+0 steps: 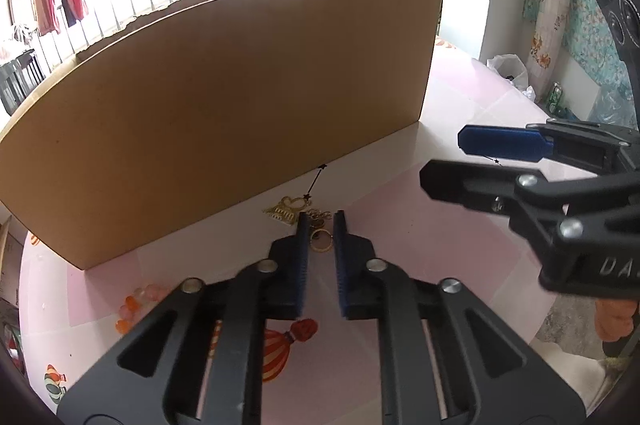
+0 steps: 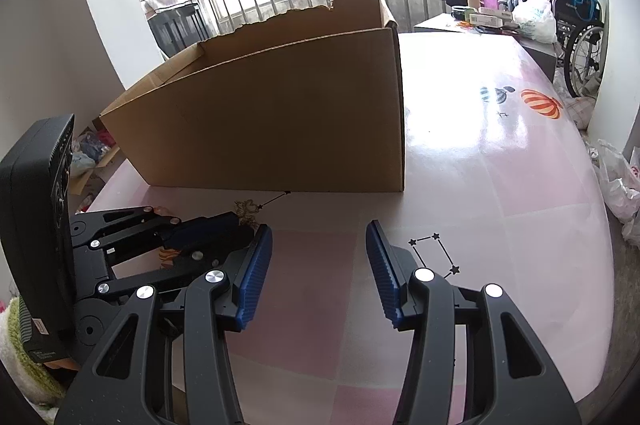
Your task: Organize jewelry
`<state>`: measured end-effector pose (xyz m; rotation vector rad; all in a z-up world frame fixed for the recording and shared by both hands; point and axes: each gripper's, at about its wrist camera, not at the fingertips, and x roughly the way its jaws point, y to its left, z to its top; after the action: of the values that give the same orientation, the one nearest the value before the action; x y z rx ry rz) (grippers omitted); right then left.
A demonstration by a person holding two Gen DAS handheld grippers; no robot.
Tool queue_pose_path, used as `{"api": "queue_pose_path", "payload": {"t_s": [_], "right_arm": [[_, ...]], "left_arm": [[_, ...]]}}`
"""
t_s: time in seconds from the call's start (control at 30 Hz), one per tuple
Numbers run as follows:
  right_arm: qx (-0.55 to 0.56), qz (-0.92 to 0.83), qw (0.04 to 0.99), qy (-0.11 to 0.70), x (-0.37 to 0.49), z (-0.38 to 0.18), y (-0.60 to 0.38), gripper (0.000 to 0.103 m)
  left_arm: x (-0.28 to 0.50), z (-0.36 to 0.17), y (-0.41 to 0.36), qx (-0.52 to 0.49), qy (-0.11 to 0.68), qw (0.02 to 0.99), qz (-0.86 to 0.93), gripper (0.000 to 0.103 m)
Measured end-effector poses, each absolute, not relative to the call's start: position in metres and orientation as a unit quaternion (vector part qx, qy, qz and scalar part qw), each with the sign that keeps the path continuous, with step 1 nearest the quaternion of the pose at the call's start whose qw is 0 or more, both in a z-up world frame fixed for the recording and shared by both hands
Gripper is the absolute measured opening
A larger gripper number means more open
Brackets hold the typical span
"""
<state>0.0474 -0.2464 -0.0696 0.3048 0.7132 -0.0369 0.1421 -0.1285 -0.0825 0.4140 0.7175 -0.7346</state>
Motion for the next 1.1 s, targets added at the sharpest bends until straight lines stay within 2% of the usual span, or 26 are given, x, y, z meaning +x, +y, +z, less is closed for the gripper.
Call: {"api": "queue_pose_path", "payload": {"t_s": [0.8,1.1], "right_arm": [[0.12,0.036,0.929,0.348,0.059,-0.066,-0.221,0.048],[0.082,0.054,0.925,0.367,0.085,-0.07,-0.202,0.037]], "left_arm": [[0.135,-0.087,-0.102,0.16,0.345,0.871,-0.313,0.011],[0.127,-0.089,-0.089,0.15,0.339,0.873,-0.316,0.011]]}}
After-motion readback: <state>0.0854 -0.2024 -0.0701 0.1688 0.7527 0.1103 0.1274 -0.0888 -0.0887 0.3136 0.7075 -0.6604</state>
